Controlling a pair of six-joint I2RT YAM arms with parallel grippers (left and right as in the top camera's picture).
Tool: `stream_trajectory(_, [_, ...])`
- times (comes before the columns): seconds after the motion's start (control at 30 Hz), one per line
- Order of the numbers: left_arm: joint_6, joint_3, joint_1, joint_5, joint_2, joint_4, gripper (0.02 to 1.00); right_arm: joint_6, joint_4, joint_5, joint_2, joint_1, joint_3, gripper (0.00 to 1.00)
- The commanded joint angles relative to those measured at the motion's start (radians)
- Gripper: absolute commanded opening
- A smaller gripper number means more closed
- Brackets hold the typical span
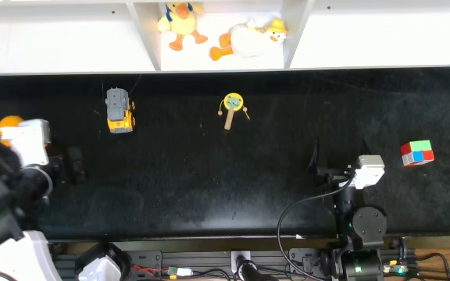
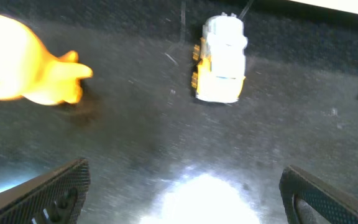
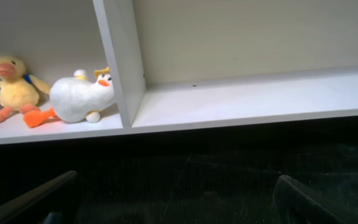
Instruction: Store Toys
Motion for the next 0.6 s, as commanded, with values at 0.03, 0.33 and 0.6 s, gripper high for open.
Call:
stream_trajectory(0.03, [0.262, 0.055, 0.132, 0.106, 0.043, 0.003, 0.996, 0.004, 0.005, 0.005, -0.007, -0.001, -0.013, 0.996])
stream_trajectory(0.33, [0.395, 0.056, 0.344, 0.132, 0.161, 0.137, 0.998, 0.004, 0.005, 0.005, -0.007, -0.001, -0.013, 0.996])
stream_trajectory(0.6, [0.394, 0.056, 0.373, 0.129, 0.319, 0.264, 0.998, 0.004, 0.005, 0.005, -0.007, -0.001, -0.013, 0.996])
